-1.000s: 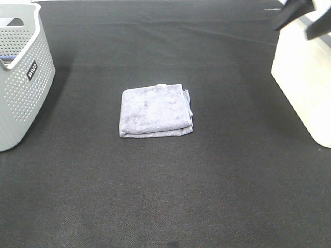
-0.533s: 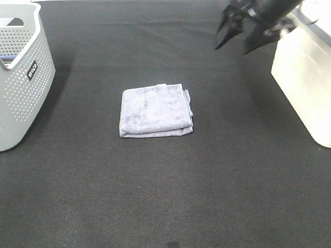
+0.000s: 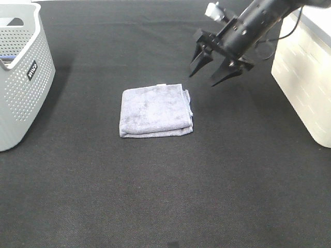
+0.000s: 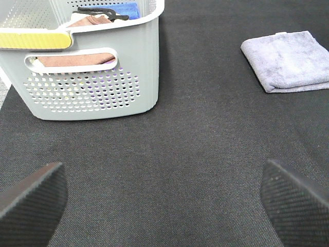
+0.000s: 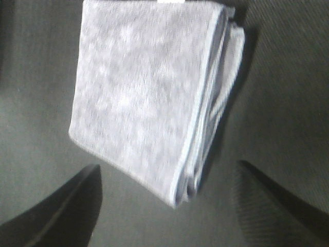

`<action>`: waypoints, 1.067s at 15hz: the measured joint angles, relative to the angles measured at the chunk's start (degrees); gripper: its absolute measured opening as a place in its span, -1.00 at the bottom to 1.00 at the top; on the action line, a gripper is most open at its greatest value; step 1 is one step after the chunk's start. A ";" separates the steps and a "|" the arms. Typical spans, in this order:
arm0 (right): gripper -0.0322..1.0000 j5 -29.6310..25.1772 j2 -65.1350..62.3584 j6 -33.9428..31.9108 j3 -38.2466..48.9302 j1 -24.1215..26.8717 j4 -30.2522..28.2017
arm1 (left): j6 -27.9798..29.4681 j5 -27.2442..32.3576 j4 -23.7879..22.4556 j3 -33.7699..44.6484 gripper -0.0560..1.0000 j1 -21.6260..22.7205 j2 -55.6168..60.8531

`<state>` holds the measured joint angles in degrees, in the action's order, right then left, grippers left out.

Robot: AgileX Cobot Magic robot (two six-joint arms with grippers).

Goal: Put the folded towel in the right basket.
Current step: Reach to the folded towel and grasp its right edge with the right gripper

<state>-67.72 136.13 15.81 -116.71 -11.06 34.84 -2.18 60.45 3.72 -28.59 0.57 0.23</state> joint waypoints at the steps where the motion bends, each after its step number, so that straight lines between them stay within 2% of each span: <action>1: 0.37 -0.40 2.01 0.00 -1.55 0.00 0.23 | 0.00 0.00 0.00 0.00 0.94 0.00 0.00; 9: 0.37 -0.29 10.89 0.00 -3.38 -0.11 3.72 | 0.00 0.00 0.00 0.00 0.94 0.00 0.00; 14: 0.35 1.49 12.66 0.17 -3.90 -4.18 6.82 | 0.00 0.00 -0.06 0.00 0.94 0.00 0.00; 15: 0.28 2.29 12.83 0.11 -3.95 -4.41 6.82 | 0.00 0.00 -0.06 0.00 0.94 0.00 0.00; 16: 0.11 2.92 13.01 0.06 -3.95 -4.53 6.65 | 0.00 0.00 -0.06 0.00 0.94 0.00 0.00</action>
<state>-64.80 149.14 15.87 -120.66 -15.58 41.48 -2.18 60.45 3.67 -28.59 0.57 0.23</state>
